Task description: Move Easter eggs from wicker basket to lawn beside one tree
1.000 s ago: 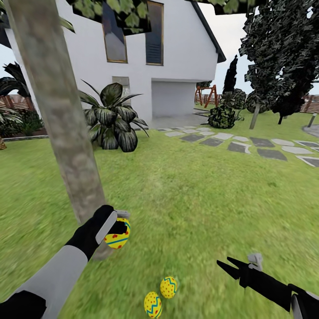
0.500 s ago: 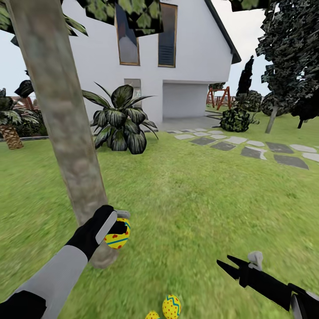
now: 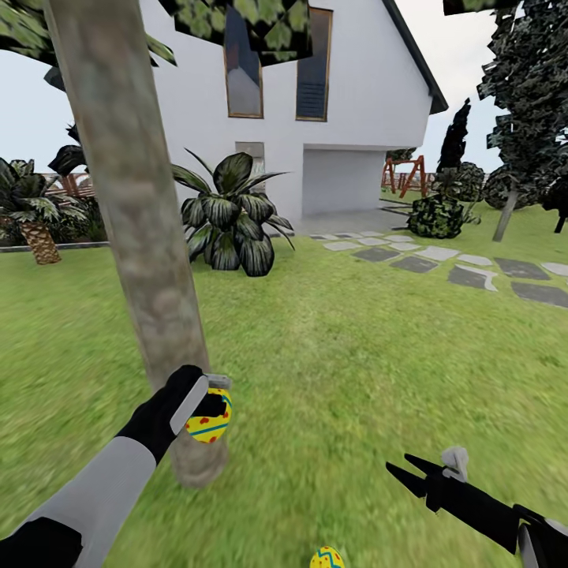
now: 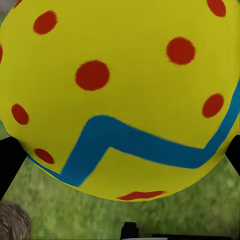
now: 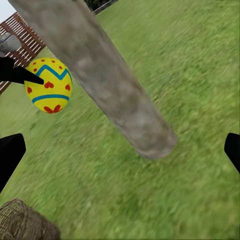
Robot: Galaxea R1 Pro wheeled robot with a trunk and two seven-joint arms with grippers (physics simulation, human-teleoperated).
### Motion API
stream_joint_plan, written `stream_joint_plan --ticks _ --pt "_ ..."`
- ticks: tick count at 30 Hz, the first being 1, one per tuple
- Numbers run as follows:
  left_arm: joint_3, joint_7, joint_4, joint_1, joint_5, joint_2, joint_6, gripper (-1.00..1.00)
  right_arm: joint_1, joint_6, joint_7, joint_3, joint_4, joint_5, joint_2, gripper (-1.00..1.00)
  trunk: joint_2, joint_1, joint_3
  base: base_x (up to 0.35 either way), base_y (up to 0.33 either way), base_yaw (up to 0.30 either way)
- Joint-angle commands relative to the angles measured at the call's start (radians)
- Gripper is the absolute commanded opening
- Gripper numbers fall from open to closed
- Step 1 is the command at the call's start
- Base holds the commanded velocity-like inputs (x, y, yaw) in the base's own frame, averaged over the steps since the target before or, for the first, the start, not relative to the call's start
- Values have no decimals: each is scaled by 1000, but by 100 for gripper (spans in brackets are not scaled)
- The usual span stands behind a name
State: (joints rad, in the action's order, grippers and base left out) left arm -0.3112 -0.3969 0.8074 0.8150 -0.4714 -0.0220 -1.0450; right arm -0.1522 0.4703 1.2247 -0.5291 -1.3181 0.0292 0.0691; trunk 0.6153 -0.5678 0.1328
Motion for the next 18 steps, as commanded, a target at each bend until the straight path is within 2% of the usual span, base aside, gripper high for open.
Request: stream_joint_plan --ticks 1,9,18 --pt "-5 -9 1 1 -10 -1 -2 -100 -1 8 6 -2 -1 3 0 100 2 -1 2 262 -50 1" --pt "-5 -9 10 1 -12 -2 -2 -100 -1 8 6 -2 0 4 0 100 2 -1 2 49 -13 0" --pt "-5 -8 3 1 -12 -3 -2 -100 -1 8 6 -2 -1 3 0 100 65 -35 30 0 0 0"
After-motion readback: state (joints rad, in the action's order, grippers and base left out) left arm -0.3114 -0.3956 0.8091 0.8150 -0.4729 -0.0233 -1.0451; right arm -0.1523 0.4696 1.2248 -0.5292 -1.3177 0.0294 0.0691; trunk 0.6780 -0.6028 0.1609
